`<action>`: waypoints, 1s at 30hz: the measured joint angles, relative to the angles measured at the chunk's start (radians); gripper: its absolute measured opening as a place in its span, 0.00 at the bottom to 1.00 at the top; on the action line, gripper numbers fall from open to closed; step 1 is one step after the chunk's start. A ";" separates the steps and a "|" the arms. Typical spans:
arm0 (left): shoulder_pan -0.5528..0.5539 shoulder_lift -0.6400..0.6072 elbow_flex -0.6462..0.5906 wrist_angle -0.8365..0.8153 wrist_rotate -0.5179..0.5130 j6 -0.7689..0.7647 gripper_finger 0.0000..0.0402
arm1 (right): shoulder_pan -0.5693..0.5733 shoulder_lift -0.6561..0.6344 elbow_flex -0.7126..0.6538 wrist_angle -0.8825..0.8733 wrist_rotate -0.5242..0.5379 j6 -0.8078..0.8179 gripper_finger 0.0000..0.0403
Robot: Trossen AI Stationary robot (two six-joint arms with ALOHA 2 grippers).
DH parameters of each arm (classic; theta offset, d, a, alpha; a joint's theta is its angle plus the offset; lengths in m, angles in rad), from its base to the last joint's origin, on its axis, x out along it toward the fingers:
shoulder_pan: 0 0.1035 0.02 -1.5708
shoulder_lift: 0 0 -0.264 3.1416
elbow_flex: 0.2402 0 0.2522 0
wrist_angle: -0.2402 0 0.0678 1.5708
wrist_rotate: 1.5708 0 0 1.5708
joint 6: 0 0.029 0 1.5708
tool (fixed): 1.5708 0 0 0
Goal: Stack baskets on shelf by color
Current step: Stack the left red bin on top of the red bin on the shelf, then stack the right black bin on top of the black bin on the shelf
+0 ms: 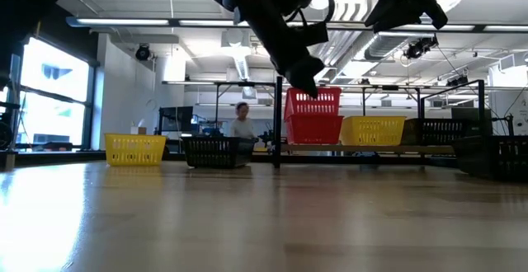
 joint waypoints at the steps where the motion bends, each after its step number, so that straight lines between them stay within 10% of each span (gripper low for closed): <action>1: 0.000 0.003 0.000 0.002 -0.001 0.000 0.26 | 0.000 0.000 0.000 -0.001 0.000 0.000 0.23; 19: -0.009 -0.005 -0.001 0.034 -0.002 0.001 0.20 | 0.000 0.000 0.000 -0.016 0.000 0.000 0.23; 30: -0.034 -0.234 -0.001 -0.085 0.028 -0.113 0.20 | 0.000 0.000 0.000 -0.014 -0.111 0.000 0.23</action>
